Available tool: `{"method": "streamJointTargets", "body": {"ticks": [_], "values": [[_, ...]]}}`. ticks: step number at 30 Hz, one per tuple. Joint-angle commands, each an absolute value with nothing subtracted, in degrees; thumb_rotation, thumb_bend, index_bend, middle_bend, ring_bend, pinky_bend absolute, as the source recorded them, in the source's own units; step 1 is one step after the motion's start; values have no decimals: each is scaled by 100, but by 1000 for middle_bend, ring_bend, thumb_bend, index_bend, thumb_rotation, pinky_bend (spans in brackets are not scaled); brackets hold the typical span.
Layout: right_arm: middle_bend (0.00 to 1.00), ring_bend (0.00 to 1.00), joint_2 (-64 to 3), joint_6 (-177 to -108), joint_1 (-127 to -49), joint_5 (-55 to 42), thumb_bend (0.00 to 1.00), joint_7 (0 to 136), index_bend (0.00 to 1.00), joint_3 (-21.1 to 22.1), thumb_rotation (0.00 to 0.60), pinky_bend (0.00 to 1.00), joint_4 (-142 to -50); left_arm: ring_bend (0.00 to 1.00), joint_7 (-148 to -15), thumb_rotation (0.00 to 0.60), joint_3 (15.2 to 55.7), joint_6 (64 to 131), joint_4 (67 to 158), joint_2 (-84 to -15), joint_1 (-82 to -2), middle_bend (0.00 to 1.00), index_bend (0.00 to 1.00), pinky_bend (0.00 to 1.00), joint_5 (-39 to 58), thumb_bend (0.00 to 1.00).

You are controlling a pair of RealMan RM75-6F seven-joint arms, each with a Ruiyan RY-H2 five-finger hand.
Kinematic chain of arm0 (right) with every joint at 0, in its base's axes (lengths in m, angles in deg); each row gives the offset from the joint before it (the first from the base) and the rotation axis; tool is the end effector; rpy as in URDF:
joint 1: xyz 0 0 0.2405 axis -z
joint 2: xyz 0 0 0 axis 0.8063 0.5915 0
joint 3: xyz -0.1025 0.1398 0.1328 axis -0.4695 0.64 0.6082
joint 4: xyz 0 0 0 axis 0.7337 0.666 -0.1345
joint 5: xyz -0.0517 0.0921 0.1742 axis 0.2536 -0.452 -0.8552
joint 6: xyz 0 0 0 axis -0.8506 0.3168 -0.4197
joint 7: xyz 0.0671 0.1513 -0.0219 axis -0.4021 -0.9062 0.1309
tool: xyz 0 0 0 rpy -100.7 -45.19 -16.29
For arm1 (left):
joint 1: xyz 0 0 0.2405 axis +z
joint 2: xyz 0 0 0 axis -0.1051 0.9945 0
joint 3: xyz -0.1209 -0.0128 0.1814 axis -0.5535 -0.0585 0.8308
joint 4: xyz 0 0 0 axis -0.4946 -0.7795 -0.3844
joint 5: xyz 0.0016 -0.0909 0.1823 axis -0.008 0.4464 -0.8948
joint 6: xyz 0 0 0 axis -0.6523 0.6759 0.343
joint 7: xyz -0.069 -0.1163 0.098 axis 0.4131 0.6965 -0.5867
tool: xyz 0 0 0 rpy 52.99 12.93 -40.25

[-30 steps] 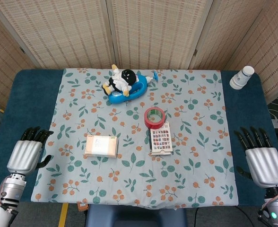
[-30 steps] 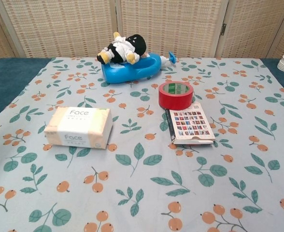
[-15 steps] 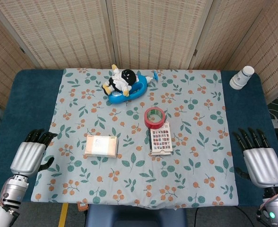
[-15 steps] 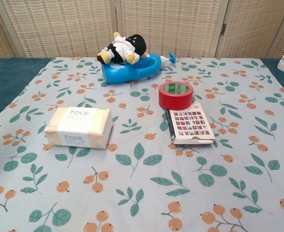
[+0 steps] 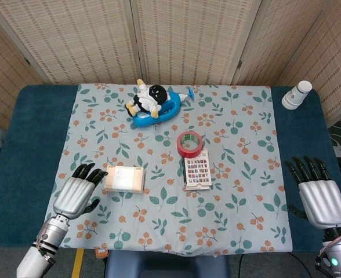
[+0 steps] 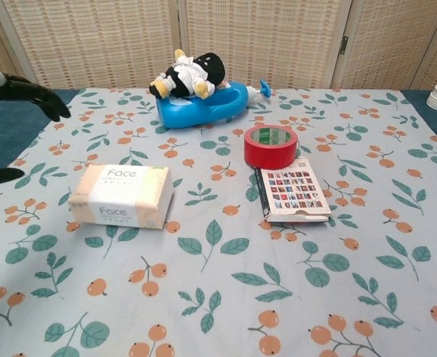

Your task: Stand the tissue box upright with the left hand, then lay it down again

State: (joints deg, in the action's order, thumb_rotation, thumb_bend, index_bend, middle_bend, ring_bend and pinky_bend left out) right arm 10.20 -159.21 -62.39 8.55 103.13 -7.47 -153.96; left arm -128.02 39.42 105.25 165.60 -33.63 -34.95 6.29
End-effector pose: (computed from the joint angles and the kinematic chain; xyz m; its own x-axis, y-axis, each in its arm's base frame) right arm -0.1717 -0.1966 0.1794 0.6223 -0.1225 0.7731 -0.7813 -0.0361 0.6232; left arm -0.1038 0.2408 0.0692 0.5831 0.1903 0.7898 0.7967 -0.3243 -0.5101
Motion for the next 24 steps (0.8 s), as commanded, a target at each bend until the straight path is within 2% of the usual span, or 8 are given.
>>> {"method": "streamJointTargets", "body": {"ticks": [1, 6, 12, 17, 24], "values": [[59, 0, 1020, -15906, -6248, 835, 114, 10303, 108, -744, 600, 34, -15384, 45, -13203, 600, 3723, 10366, 16305, -3965, -3901, 191, 183, 120, 1311, 288], [59, 0, 1022, -15876, -6275, 760, 115, 10303, 108, -729, 600, 34, -15370, 38, -13649, 600, 3428, 10335, 15798, -4739, -4426, 203, 180, 117, 2581, 281], [59, 0, 1038, -15898, -6272, 757, 115, 10262, 108, -720, 600, 34, -15368, 38, -14200, 600, 3037, 11210, 15563, -5405, -4802, 203, 164, 86, 3574, 275], [59, 0, 1038, -15853, -6299, 712, 115, 10253, 108, -719, 600, 34, -15354, 26, -14487, 600, 2887, 11738, 15524, -5698, -5039, 180, 154, 73, 3772, 273], [59, 0, 1068, -15861, -6308, 668, 115, 10191, 108, -699, 600, 34, -15352, 0, -14685, 600, 2814, 11911, 15541, -5891, -5287, 105, 76, 54, 4006, 248]]}}
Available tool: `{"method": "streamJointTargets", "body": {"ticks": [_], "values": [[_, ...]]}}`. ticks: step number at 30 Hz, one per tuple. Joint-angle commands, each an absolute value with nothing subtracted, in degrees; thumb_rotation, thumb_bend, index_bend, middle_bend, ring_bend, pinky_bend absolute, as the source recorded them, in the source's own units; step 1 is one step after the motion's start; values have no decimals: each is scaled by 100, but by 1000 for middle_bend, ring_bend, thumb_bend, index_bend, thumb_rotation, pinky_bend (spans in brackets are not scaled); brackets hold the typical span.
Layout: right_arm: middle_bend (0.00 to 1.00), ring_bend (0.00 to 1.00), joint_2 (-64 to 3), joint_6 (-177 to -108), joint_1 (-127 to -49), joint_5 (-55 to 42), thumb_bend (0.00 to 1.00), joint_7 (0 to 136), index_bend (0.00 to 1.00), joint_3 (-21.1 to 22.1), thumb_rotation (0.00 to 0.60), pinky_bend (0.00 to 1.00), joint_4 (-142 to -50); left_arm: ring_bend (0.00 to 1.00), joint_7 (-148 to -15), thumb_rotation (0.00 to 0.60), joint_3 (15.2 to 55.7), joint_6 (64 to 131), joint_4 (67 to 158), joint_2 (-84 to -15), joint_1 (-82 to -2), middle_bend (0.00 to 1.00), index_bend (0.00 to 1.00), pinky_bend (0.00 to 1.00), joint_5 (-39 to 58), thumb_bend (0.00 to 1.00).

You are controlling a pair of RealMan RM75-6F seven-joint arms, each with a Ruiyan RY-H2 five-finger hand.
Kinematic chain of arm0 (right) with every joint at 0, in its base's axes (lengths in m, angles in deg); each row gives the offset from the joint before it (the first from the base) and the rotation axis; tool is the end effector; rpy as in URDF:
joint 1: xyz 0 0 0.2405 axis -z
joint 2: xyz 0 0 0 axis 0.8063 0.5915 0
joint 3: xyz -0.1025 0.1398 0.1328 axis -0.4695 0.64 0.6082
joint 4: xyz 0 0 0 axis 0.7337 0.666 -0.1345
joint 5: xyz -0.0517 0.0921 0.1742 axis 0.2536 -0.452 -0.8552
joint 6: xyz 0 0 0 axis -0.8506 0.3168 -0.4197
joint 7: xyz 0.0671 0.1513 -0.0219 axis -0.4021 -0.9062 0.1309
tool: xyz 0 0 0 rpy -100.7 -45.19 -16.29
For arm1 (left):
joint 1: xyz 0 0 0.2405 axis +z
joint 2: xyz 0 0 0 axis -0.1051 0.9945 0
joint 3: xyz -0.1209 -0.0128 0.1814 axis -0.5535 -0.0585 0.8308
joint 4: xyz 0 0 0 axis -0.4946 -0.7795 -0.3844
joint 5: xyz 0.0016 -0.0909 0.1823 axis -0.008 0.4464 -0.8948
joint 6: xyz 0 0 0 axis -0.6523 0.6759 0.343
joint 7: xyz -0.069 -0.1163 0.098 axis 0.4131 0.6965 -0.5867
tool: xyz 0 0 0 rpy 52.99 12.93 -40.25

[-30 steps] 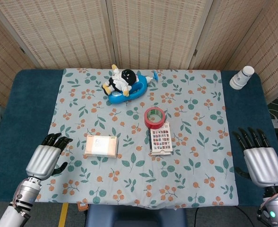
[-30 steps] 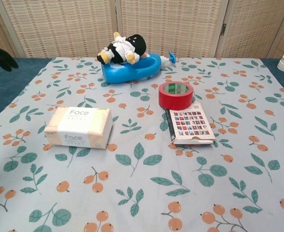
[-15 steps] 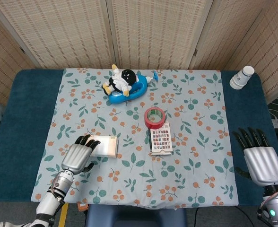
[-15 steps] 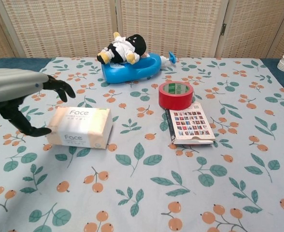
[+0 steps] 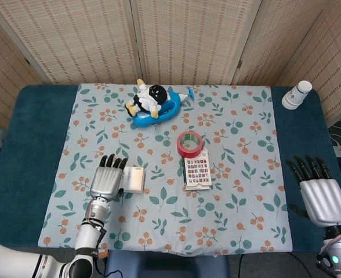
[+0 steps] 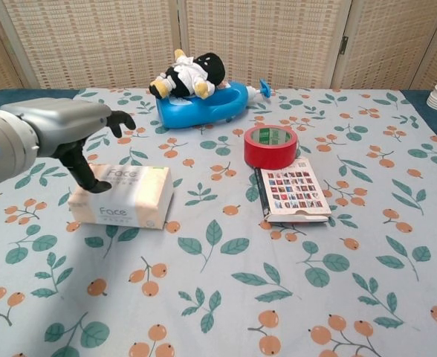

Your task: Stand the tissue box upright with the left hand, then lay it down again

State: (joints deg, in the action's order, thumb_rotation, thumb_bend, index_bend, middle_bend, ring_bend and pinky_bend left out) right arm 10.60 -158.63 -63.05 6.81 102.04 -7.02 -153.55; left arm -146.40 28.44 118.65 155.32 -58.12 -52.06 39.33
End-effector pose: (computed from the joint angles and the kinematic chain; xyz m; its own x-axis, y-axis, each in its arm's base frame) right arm -0.1754 -0.1998 0.1810 0.6143 -0.1313 0.7781 -0.7865 -0.0224 0.6172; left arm -0.0627 0.2819 0.0055 0.5824 0.2926 0.7584 0.8105 -0.1366 -0.5696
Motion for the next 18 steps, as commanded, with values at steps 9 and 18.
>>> {"method": "streamJointTargets", "body": {"ticks": [9, 18], "values": [[59, 0, 1100, -15792, -6339, 615, 115, 10144, 108, -708, 600, 34, -15346, 0, -14726, 600, 2818, 11817, 15199, -6295, -5613, 92, 54, 53, 4123, 246], [59, 0, 1159, -15841, -6326, 601, 115, 10021, 108, -683, 600, 34, -15340, 0, -14821, 600, 2893, 11693, 14664, -6630, -5859, 119, 70, 54, 4306, 245]]}}
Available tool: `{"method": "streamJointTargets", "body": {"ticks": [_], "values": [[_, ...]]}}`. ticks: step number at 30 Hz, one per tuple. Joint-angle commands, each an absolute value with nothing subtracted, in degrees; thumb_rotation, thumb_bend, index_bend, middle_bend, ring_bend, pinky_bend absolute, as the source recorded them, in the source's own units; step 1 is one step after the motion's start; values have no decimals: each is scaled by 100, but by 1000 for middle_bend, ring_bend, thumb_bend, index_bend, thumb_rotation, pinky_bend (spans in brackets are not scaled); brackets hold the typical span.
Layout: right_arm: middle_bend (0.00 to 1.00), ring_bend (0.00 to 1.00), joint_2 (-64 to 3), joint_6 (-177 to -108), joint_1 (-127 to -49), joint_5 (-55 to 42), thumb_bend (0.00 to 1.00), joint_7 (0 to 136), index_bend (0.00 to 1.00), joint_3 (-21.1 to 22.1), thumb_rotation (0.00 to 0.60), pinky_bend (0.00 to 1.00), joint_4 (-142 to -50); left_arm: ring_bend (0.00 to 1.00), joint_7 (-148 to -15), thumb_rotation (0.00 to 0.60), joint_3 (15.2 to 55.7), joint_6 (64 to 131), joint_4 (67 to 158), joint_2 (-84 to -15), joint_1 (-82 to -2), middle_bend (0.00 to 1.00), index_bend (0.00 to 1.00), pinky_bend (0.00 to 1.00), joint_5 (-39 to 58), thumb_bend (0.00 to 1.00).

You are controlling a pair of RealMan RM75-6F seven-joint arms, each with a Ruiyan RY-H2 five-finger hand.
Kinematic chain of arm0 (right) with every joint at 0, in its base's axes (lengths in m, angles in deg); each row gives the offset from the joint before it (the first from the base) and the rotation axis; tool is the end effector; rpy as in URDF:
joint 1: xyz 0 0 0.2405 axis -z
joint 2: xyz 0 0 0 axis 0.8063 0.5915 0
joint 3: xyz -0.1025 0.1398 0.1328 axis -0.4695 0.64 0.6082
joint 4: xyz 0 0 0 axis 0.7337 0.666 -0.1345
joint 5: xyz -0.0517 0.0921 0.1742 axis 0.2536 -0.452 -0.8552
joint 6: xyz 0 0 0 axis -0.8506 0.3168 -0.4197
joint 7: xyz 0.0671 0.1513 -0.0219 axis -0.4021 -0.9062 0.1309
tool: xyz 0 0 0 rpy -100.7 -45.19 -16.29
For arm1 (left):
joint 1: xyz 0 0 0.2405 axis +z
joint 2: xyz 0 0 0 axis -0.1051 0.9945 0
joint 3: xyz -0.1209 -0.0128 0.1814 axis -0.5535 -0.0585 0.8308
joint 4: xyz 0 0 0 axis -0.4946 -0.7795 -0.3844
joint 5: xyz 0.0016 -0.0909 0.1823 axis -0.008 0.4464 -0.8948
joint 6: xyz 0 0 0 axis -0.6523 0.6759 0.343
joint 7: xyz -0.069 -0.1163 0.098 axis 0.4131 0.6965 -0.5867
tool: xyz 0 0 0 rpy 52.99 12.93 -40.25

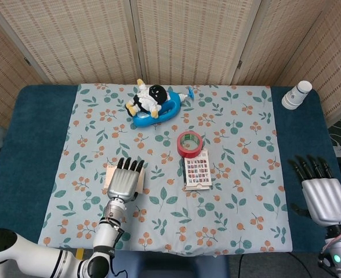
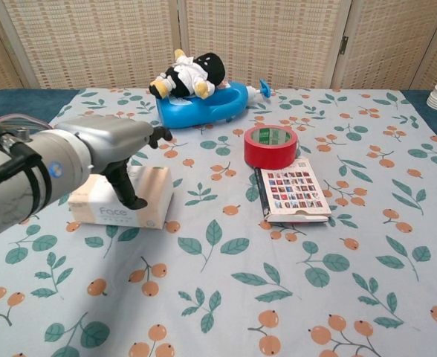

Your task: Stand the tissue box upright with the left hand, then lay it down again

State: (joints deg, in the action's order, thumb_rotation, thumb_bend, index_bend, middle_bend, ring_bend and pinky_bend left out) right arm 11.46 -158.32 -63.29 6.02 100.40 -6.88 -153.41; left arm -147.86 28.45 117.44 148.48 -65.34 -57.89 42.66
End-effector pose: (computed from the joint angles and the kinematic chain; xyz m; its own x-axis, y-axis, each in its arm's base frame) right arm -0.1779 -0.2010 0.1839 0.6030 -0.1363 0.7860 -0.7944 -0.0115 0.6073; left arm -0.0415 0.2827 -0.0299 0.6131 0.3123 0.7256 0.7892 -0.2012 -0.5802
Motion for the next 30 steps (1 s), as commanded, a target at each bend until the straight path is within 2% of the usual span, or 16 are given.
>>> {"method": "streamJointTargets", "body": {"ticks": [1, 16, 25, 30], "values": [[59, 0, 1169, -15849, -6325, 601, 115, 10006, 108, -678, 600, 34, -15341, 0, -14845, 600, 2903, 11673, 14566, -6669, -5888, 123, 74, 54, 4336, 245], [59, 0, 1199, -15813, -6362, 506, 115, 9956, 108, -655, 600, 34, -15324, 0, -15037, 600, 2987, 11681, 14029, -6907, -6070, 162, 129, 54, 4452, 244], [59, 0, 1222, -15816, -6365, 485, 115, 9914, 108, -651, 600, 34, -15325, 0, -15187, 600, 3195, 11541, 13525, -7071, -6083, 170, 149, 54, 4531, 247], [59, 0, 1232, -15807, -6369, 491, 115, 9882, 108, -652, 600, 34, -15321, 12, -15133, 600, 3200, 11531, 13460, -7055, -6038, 249, 226, 56, 4489, 264]]}}
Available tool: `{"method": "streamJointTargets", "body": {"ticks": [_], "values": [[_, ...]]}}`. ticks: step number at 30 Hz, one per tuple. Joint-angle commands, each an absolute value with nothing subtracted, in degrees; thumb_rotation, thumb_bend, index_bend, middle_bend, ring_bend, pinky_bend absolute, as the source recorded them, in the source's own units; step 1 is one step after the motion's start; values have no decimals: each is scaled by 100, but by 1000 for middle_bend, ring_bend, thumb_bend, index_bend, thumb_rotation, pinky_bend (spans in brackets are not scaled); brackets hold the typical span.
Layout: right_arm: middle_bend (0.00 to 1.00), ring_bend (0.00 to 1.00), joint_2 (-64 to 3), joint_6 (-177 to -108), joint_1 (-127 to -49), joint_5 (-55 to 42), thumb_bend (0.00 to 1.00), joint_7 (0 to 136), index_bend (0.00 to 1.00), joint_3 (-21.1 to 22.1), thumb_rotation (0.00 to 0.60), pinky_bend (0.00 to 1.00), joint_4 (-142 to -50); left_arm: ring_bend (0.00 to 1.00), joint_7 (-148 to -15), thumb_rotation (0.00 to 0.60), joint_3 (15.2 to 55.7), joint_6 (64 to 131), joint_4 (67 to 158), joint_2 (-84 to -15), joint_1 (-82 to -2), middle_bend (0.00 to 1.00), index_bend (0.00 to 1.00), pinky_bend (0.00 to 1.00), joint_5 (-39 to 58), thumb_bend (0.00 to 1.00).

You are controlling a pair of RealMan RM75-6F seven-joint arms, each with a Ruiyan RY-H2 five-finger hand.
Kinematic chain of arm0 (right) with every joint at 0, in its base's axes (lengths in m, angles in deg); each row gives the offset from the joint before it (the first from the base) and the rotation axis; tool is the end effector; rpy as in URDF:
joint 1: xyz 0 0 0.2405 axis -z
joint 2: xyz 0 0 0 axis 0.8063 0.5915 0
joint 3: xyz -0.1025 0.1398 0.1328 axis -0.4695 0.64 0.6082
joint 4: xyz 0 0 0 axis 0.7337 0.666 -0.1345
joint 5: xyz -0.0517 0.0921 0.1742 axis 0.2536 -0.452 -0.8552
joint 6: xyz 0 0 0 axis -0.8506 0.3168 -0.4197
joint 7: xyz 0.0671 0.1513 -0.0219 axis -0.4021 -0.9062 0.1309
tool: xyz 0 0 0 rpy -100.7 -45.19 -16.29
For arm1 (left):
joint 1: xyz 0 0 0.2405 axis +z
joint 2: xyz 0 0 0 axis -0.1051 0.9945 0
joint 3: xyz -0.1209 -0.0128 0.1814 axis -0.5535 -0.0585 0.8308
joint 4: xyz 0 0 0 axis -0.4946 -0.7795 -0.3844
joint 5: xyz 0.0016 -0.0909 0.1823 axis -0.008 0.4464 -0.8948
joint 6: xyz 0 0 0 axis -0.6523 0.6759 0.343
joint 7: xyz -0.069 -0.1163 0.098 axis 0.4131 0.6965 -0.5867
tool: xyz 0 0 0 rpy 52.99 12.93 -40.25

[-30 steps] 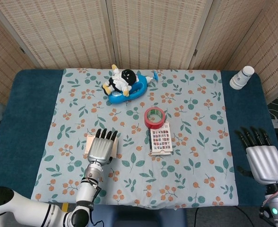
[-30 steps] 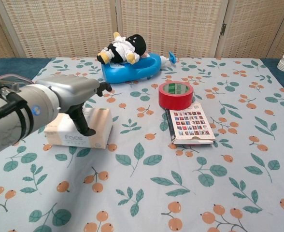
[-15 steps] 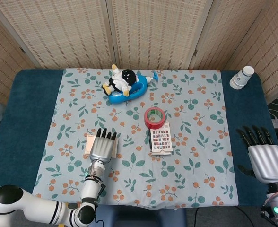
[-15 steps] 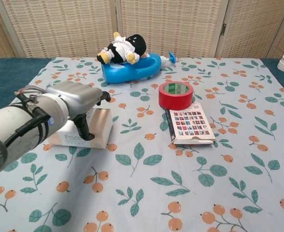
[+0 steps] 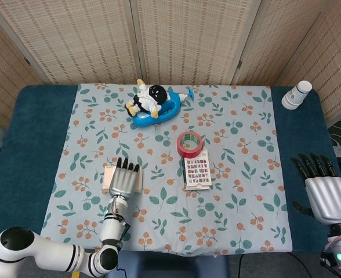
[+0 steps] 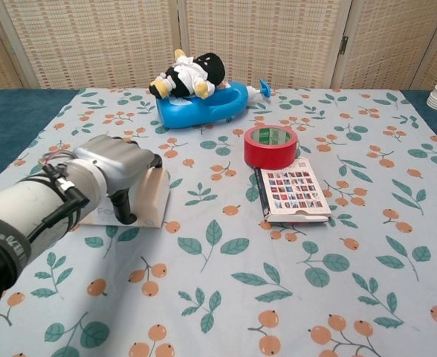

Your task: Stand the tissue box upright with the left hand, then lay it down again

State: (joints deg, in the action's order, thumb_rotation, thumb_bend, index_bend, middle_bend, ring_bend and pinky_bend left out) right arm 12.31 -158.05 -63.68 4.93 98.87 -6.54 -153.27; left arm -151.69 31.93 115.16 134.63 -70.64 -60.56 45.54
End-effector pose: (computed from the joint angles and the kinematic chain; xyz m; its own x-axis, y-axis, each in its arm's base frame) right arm -0.1801 -0.2032 0.1875 0.5923 -0.1378 0.7939 -0.8014 0.0014 0.5981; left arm -0.0696 0.2986 -0.0602 0.7473 0.3070 0.5893 0.6552 -0.1930 -0.7304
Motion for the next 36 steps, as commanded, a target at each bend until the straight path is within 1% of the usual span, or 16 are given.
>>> {"method": "streamJointTargets", "body": {"ticks": [1, 6, 9, 13, 16, 20, 23, 26, 32, 36], "values": [[59, 0, 1233, -15810, -6369, 491, 115, 9882, 108, -651, 600, 34, -15320, 30, -15103, 600, 3207, 11542, 13466, -7049, -6029, 282, 252, 58, 4433, 274], [59, 0, 1226, -15818, -6368, 509, 115, 9889, 109, -655, 600, 34, -15323, 135, -14840, 600, 3189, 11570, 13539, -7020, -5978, 424, 375, 87, 4063, 312], [59, 0, 1218, -15820, -6368, 507, 115, 9892, 108, -657, 600, 34, -15312, 162, -14579, 600, 3125, 11564, 13653, -6976, -5946, 452, 402, 94, 3765, 317], [59, 0, 1209, -15794, -6384, 481, 115, 9903, 108, -658, 600, 34, -15302, 175, -13510, 600, 2917, 11411, 13849, -6910, -5771, 455, 405, 95, 3050, 316], [59, 0, 1200, -15766, -6399, 443, 115, 9912, 108, -658, 600, 34, -15294, 185, -12332, 600, 2694, 11323, 13890, -6948, -5533, 465, 407, 95, 2516, 311], [59, 0, 1191, -15740, -6414, 425, 115, 9929, 108, -666, 600, 34, -15301, 198, -10811, 600, 2537, 11265, 13675, -7018, -5222, 483, 409, 98, 1769, 307], [59, 0, 1176, -15719, -6425, 418, 115, 9940, 108, -672, 600, 34, -15287, 203, -9744, 600, 2423, 11272, 13457, -7106, -4992, 494, 415, 95, 1398, 303], [59, 0, 1159, -15697, -6442, 380, 115, 9973, 108, -675, 600, 34, -15279, 206, -8893, 600, 2264, 11298, 13238, -7196, -4803, 501, 420, 91, 1206, 303], [59, 0, 1117, -15699, -6451, 375, 115, 10041, 109, -690, 600, 34, -15282, 202, -7752, 600, 2006, 11279, 12933, -7317, -4463, 487, 406, 81, 1198, 292], [59, 0, 1093, -15691, -6464, 361, 116, 10079, 108, -696, 600, 34, -15277, 197, -7167, 600, 2020, 11289, 12636, -7369, -4247, 458, 382, 78, 1057, 286]]}}
